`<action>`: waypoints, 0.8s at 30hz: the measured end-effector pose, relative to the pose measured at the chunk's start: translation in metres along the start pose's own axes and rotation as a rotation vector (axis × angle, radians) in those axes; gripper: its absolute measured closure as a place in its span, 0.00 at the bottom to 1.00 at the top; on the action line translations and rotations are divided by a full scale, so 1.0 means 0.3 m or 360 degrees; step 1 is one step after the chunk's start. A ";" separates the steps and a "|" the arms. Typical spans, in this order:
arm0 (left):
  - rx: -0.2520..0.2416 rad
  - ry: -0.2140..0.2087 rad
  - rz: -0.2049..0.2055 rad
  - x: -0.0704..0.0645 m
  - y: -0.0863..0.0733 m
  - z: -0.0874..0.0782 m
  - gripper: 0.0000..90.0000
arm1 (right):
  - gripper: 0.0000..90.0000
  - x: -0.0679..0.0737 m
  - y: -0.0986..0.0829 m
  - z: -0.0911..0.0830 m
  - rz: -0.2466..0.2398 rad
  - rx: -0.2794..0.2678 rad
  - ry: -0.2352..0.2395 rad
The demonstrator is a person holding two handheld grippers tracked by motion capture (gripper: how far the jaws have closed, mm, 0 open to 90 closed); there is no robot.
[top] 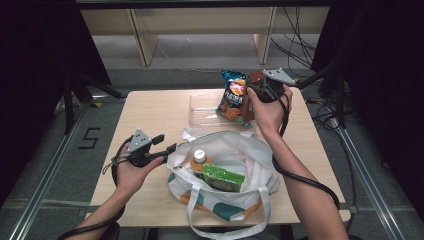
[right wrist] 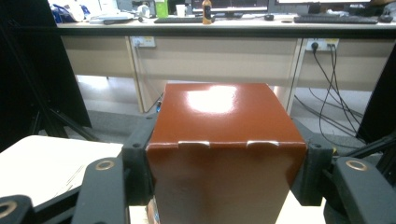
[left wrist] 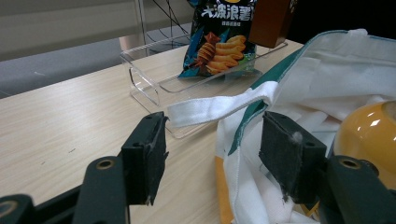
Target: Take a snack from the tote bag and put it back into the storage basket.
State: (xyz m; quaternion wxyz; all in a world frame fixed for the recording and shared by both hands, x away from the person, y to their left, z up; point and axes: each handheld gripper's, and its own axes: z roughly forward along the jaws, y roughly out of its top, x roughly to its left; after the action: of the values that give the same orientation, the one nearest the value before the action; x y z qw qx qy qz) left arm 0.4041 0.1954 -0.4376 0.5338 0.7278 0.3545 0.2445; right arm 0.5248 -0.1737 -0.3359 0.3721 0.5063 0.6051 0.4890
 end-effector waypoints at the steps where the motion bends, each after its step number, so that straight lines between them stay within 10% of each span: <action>1: 0.0000 0.0000 -0.0001 0.000 0.000 0.000 0.44 | 0.44 0.005 -0.001 -0.002 0.0026 0.0006 -0.0005; 24: 0.0025 0.0021 0.0016 -0.001 0.003 -0.007 0.45 | 0.44 0.012 -0.023 0.030 0.0021 -0.0003 -0.0061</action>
State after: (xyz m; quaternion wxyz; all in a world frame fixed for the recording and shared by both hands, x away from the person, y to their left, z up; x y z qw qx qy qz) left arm 0.4026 0.1962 -0.4361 0.5245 0.7321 0.3561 0.2492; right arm 0.5308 -0.1684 -0.3445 0.3808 0.5193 0.5941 0.4821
